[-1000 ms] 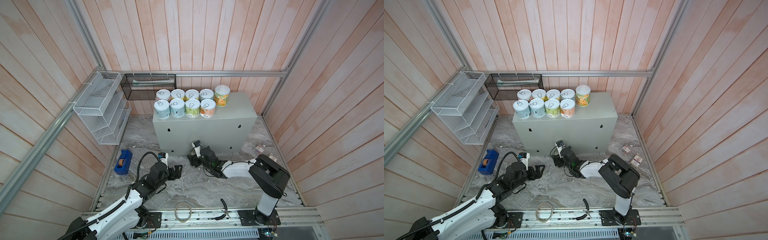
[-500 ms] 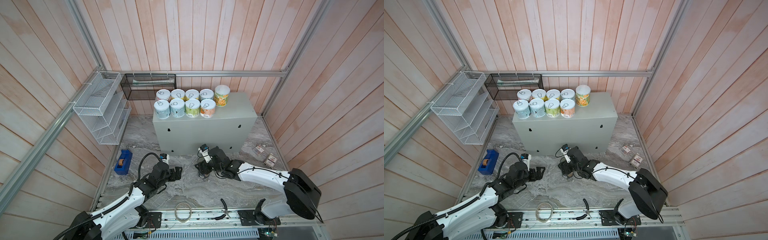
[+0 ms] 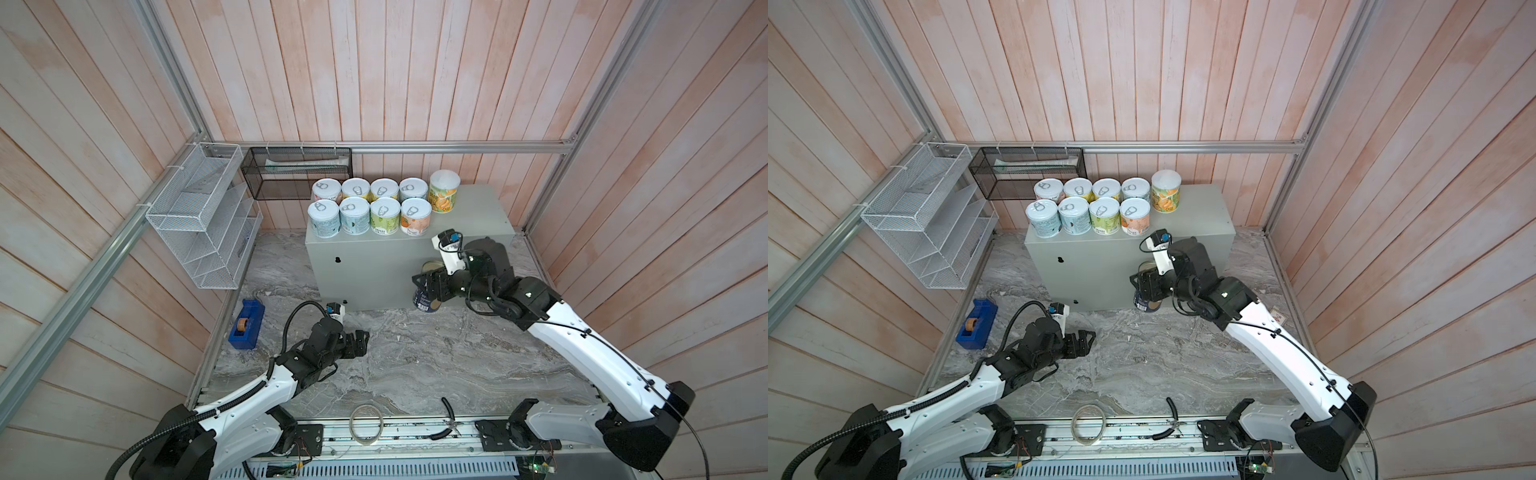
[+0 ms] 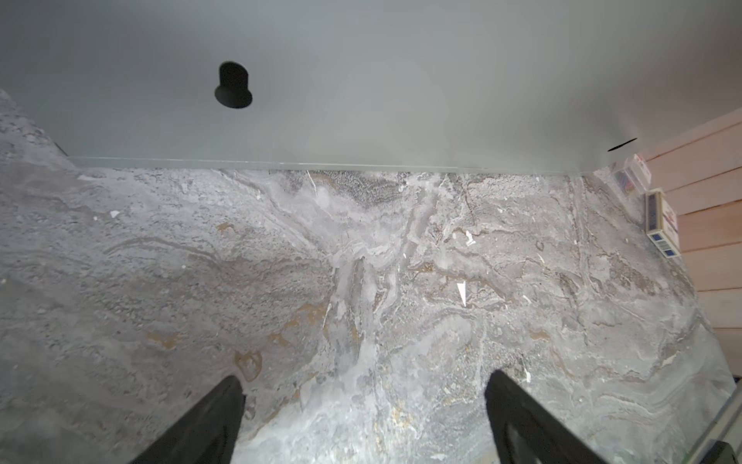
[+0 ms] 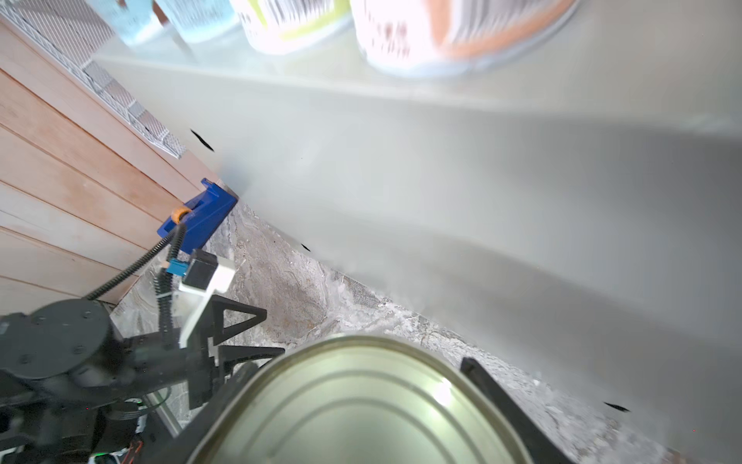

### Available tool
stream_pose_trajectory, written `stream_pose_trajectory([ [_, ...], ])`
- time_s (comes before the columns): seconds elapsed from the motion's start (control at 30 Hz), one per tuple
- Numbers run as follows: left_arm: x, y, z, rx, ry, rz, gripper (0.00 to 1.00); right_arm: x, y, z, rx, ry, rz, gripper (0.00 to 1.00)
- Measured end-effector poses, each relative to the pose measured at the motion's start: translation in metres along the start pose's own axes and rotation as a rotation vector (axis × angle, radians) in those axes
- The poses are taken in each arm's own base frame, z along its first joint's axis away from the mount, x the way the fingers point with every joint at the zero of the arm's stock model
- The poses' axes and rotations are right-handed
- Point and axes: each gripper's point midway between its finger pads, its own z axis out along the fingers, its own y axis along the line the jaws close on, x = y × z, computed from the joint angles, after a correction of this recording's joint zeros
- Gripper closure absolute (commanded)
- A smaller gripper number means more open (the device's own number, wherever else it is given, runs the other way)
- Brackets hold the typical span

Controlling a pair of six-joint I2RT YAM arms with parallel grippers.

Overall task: Place and organize the canned foods onto the counter
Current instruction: 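Lift the dark tomato can with the right gripper up over the cabinet top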

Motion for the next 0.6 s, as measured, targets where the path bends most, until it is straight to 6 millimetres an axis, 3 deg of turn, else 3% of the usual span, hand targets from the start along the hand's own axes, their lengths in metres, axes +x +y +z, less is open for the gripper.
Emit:
stream_pose_trajectory([
  [0.17, -0.003, -0.003, 0.000, 0.009, -0.001, 0.005, 0.05, -0.049, 0.004, -0.051, 0.043, -0.072, -0.022, 1.00],
  [0.3, -0.008, -0.007, -0.001, 0.016, -0.013, 0.015, 0.05, -0.076, 0.002, -0.075, 0.101, -0.120, -0.052, 1.00],
  [0.43, -0.012, -0.009, -0.002, 0.021, -0.019, 0.023, 0.05, -0.096, -0.012, -0.081, 0.190, -0.163, -0.081, 1.00],
  [0.6, -0.012, -0.010, -0.001, 0.022, -0.020, 0.027, 0.05, -0.102, -0.035, -0.065, 0.269, -0.157, -0.097, 1.00],
])
